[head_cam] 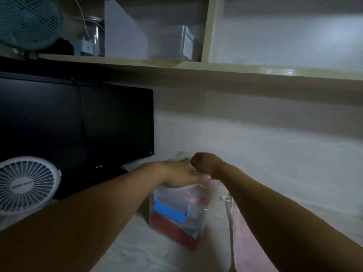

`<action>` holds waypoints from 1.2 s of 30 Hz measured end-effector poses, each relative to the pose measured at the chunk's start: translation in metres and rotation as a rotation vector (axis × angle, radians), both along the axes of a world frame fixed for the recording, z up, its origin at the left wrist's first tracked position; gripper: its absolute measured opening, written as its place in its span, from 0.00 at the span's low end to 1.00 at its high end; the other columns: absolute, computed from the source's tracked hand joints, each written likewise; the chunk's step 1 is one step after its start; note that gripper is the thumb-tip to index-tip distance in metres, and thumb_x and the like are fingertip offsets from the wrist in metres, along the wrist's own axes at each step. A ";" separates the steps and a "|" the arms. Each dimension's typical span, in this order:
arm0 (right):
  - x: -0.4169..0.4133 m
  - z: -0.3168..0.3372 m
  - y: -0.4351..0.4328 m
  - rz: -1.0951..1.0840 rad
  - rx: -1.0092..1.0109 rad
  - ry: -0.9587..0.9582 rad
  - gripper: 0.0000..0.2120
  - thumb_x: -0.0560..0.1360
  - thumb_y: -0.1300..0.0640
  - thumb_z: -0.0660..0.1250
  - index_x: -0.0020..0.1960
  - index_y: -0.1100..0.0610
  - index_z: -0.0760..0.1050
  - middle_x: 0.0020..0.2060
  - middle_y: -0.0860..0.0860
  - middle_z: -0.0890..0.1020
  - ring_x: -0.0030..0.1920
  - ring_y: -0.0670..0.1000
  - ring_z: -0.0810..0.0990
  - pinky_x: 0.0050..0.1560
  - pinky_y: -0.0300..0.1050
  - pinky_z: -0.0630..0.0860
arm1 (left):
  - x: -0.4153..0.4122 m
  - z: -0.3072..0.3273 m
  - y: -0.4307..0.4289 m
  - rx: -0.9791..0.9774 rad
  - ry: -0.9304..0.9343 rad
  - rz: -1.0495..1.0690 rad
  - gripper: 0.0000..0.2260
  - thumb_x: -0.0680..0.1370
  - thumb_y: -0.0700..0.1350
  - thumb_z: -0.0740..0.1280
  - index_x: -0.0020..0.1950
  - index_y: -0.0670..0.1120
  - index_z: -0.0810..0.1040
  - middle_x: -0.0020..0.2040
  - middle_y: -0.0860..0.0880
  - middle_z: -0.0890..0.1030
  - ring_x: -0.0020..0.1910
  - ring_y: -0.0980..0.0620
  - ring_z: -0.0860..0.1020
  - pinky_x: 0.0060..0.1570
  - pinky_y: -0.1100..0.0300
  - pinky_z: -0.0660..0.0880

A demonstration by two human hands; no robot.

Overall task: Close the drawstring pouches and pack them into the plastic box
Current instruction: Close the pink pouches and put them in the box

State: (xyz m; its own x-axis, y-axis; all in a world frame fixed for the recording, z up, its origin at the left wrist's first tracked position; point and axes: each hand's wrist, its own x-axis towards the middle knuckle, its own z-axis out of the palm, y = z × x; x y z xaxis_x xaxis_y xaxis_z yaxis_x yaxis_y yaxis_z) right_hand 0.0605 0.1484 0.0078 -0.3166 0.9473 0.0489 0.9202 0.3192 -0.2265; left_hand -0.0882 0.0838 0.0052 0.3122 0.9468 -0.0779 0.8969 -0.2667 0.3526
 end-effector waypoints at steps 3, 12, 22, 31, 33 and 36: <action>0.023 0.006 -0.016 -0.021 0.080 0.106 0.17 0.85 0.53 0.57 0.67 0.61 0.76 0.65 0.60 0.78 0.63 0.61 0.78 0.64 0.52 0.75 | 0.000 0.009 -0.006 0.013 -0.019 0.037 0.48 0.70 0.82 0.53 0.83 0.55 0.59 0.82 0.52 0.63 0.77 0.46 0.68 0.75 0.45 0.65; 0.132 -0.007 -0.078 -0.150 0.181 0.108 0.21 0.85 0.44 0.55 0.60 0.58 0.79 0.57 0.57 0.83 0.56 0.59 0.79 0.58 0.50 0.75 | 0.041 0.009 -0.036 0.362 0.048 0.019 0.22 0.82 0.63 0.61 0.69 0.50 0.75 0.71 0.48 0.72 0.67 0.45 0.73 0.68 0.47 0.71; 0.265 -0.056 -0.128 -0.427 0.095 0.177 0.16 0.86 0.53 0.56 0.55 0.62 0.78 0.54 0.56 0.82 0.56 0.59 0.80 0.54 0.48 0.75 | 0.158 -0.044 -0.050 0.455 -0.129 -0.186 0.06 0.82 0.47 0.63 0.52 0.47 0.78 0.57 0.46 0.79 0.58 0.44 0.78 0.57 0.54 0.74; 0.333 -0.123 -0.132 -0.746 -0.148 -0.015 0.17 0.69 0.49 0.68 0.55 0.56 0.79 0.55 0.56 0.84 0.55 0.58 0.83 0.49 0.42 0.77 | 0.167 -0.115 -0.036 0.024 0.099 0.155 0.13 0.79 0.55 0.68 0.55 0.48 0.75 0.60 0.45 0.80 0.56 0.44 0.80 0.50 0.57 0.75; 0.339 -0.128 -0.128 -0.781 -0.150 -0.008 0.18 0.62 0.49 0.68 0.50 0.53 0.75 0.52 0.53 0.84 0.53 0.57 0.83 0.49 0.44 0.80 | 0.171 -0.120 -0.035 0.029 0.082 0.175 0.10 0.79 0.52 0.68 0.51 0.48 0.71 0.58 0.46 0.80 0.52 0.46 0.78 0.46 0.58 0.72; 0.335 -0.124 -0.128 -0.785 -0.112 0.048 0.15 0.61 0.53 0.66 0.47 0.54 0.74 0.45 0.53 0.81 0.51 0.57 0.83 0.47 0.44 0.80 | 0.173 -0.125 -0.037 0.073 0.081 0.192 0.06 0.80 0.48 0.66 0.54 0.50 0.72 0.60 0.47 0.80 0.57 0.45 0.80 0.47 0.57 0.72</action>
State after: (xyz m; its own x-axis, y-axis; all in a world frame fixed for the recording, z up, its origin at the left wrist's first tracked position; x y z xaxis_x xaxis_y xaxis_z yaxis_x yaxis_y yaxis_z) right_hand 0.3951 0.0202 -0.1159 0.4462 0.8927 -0.0630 0.8552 -0.4460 -0.2639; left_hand 0.0851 0.0471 -0.1199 0.1210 0.9924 -0.0246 0.9584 -0.1103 0.2633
